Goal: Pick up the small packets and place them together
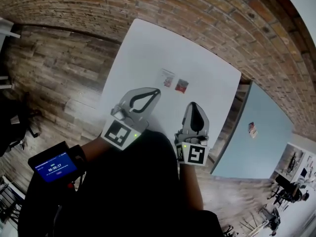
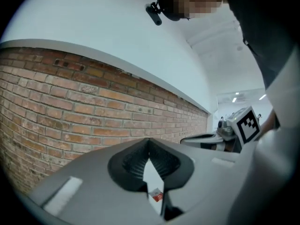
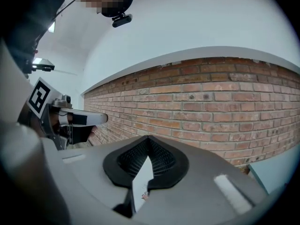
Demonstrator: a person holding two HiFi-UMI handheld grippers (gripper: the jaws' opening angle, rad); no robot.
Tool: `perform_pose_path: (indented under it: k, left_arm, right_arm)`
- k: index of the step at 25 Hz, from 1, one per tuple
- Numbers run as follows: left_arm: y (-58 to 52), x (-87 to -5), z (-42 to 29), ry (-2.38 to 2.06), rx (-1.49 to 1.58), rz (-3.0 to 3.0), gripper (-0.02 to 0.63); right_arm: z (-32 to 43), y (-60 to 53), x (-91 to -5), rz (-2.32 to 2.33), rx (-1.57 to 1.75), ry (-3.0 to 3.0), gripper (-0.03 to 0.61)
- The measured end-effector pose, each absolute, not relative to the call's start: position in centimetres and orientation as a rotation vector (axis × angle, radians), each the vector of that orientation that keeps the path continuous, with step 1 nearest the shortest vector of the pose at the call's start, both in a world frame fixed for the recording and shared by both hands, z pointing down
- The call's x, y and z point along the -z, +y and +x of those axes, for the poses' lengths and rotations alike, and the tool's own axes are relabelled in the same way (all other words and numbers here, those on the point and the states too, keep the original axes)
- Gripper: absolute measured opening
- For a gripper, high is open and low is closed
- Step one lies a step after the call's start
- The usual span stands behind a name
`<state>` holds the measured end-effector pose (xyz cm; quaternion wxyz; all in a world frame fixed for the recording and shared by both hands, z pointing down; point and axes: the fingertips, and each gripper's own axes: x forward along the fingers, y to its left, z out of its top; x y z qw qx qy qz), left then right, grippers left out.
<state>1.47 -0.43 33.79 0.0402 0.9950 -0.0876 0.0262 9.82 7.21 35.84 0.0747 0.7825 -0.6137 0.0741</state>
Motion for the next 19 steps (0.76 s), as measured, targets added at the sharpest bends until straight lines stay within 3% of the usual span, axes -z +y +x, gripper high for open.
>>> perform_pose_path:
  k: [19]
  left_arm:
    - [-3.5, -34.5, -0.2, -0.487, -0.058, 2.908, 0.000]
  right_arm:
    - [11.1, 6.7, -36.5, 2.408, -0.284, -1.747, 0.000]
